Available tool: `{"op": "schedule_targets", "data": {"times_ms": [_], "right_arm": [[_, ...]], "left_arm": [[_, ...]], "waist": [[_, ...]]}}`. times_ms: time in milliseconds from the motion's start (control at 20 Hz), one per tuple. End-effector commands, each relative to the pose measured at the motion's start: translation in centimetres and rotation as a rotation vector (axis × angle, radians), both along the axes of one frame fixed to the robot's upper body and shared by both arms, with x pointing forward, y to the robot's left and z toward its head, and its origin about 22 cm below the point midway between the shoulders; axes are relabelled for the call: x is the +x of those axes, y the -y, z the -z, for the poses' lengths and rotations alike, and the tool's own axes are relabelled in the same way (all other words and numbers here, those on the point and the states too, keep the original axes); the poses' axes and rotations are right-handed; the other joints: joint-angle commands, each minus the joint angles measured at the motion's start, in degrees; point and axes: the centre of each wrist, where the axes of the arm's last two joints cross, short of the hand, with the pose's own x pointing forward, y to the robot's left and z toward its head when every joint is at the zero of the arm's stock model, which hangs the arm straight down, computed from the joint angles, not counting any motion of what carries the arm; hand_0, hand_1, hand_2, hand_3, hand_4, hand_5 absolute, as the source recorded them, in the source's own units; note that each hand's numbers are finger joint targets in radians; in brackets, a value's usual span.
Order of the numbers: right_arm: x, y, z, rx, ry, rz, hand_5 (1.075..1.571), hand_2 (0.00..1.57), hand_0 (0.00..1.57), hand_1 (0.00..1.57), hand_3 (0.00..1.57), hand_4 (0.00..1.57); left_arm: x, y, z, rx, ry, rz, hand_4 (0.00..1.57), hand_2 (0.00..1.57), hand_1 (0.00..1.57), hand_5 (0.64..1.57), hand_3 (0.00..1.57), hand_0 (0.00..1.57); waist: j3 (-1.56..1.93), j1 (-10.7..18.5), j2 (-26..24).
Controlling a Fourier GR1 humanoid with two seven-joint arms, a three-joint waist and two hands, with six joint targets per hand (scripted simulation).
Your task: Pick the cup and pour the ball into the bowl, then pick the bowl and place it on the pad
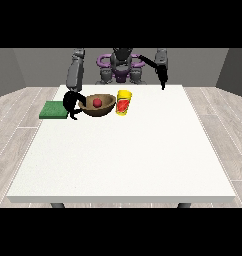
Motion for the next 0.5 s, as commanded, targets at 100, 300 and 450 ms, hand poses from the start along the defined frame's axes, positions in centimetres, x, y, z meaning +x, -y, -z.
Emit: {"op": "schedule_targets", "data": {"times_ms": [100,300,450], "right_arm": [[2.4,0.4,-3.3,-0.026,-0.113,0.000,1.548,1.57,1.57,1.57,0.73,0.91],[3.0,1.2,-5.2,-0.054,-0.180,-0.011,1.546,1.57,1.57,1.57,0.82,0.89],[2.5,3.7,-6.1,-0.081,-0.249,-0.013,1.553,1.57,1.57,1.57,0.91,0.89]], "left_arm": [[0.7,-3.4,2.1,-0.001,-0.034,-0.072,0.00,0.00,0.00,0.723,0.00,0.00],[0.1,-5.8,4.5,-0.013,-0.096,-0.092,0.00,0.00,0.00,0.709,0.00,0.00],[-2.1,-4.6,7.6,-0.028,-0.179,-0.098,0.00,0.00,0.00,0.709,0.00,0.00]], "waist": [[0.89,-2.8,-0.5],[0.88,-4.7,-4.7],[0.88,-5.2,-8.3]]}}
